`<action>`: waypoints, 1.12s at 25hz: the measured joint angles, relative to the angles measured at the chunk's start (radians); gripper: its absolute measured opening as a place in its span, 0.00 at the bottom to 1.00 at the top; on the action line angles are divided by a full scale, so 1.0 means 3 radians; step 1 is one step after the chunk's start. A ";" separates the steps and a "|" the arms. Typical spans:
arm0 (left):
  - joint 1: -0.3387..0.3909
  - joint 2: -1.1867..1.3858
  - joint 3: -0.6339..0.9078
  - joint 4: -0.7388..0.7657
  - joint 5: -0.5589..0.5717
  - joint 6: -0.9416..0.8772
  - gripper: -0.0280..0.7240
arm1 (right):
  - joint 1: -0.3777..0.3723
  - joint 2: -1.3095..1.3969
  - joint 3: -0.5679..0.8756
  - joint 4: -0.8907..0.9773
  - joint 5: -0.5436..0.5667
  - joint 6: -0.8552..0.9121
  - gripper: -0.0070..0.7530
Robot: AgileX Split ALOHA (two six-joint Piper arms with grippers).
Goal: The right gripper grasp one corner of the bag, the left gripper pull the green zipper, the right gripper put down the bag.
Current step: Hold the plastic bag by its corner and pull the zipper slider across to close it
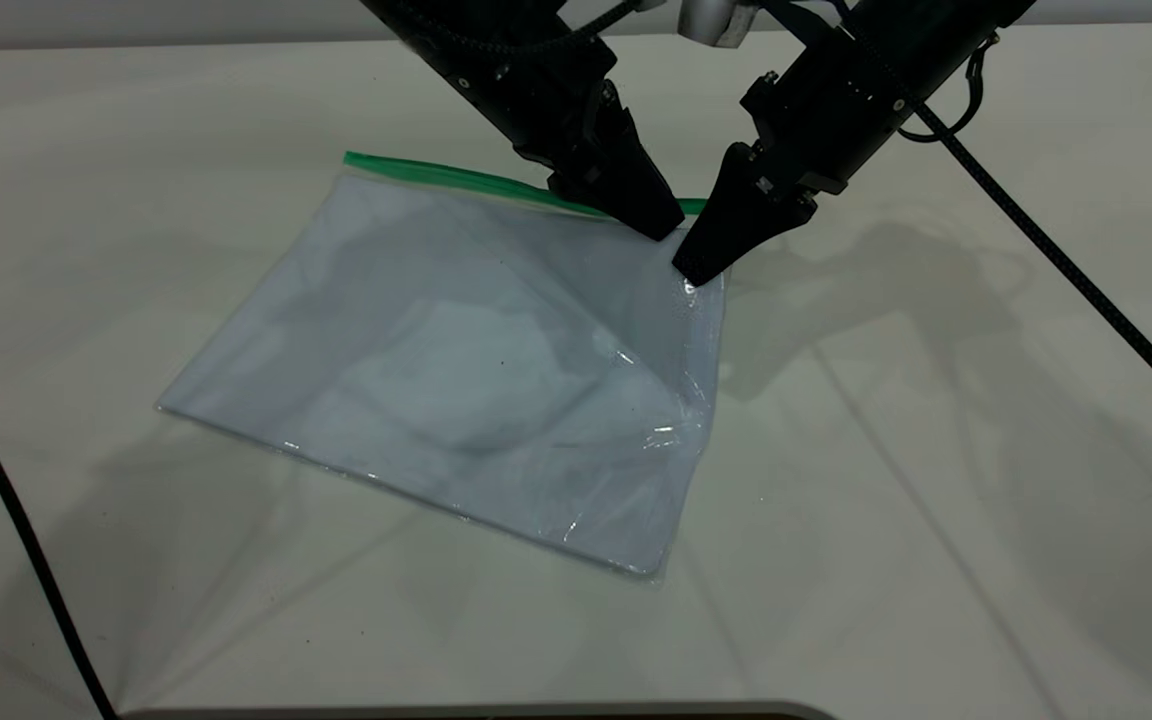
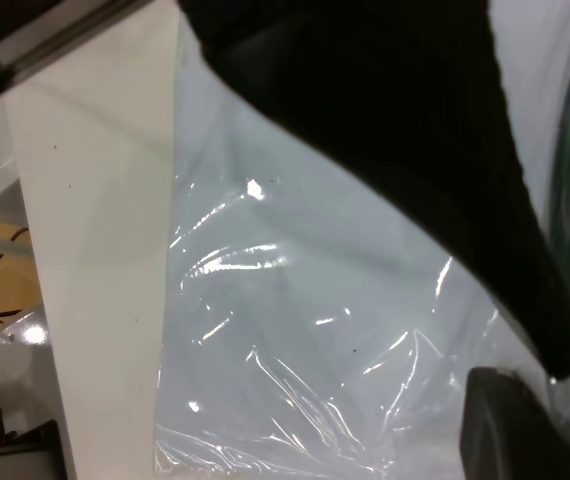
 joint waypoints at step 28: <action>-0.0029 0.0000 0.0000 -0.0186 -0.0244 0.0347 0.12 | -0.0138 0.0000 -0.0007 0.0031 -0.0081 -0.0035 0.05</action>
